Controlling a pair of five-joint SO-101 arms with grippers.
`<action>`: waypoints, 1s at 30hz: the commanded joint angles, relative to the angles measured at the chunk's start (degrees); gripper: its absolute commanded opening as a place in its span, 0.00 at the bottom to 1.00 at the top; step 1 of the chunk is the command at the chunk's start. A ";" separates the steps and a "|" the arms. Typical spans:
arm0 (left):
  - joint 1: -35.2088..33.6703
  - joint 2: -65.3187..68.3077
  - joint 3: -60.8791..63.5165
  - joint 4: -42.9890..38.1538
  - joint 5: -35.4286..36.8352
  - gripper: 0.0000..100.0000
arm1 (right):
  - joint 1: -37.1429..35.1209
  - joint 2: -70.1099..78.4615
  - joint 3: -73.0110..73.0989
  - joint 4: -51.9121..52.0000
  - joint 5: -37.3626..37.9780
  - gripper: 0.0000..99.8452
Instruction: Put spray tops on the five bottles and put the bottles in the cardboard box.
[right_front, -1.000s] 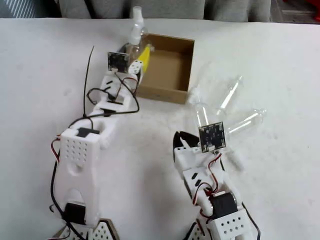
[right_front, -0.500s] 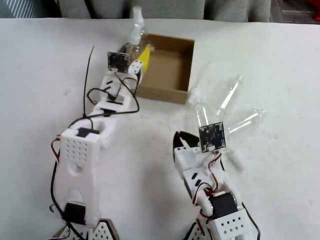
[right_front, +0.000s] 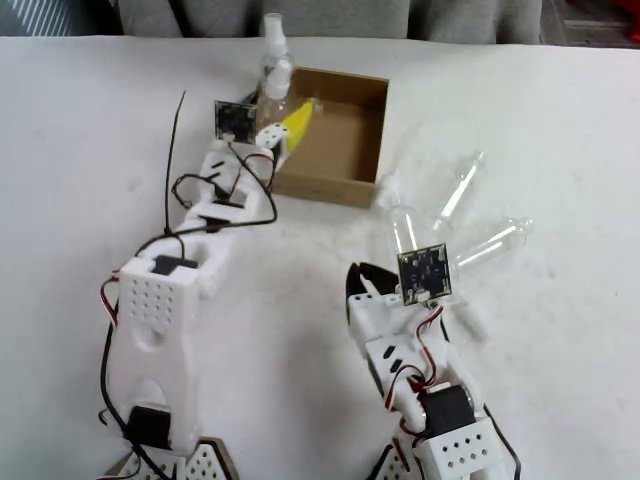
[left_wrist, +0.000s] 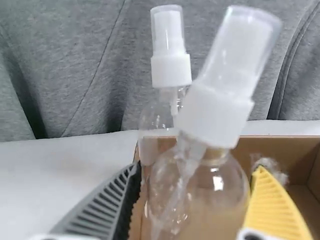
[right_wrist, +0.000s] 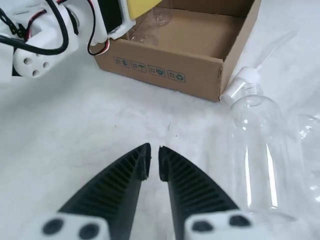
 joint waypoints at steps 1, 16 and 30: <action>-0.75 -1.80 -2.02 0.35 -0.44 0.33 | 0.40 -0.13 0.53 0.22 0.44 0.02; -0.66 -16.04 11.43 0.79 -0.79 0.33 | 0.48 -0.13 0.53 0.13 0.44 0.02; -0.22 -39.60 28.92 14.86 -0.88 0.33 | 0.48 -0.13 0.53 0.13 0.44 0.02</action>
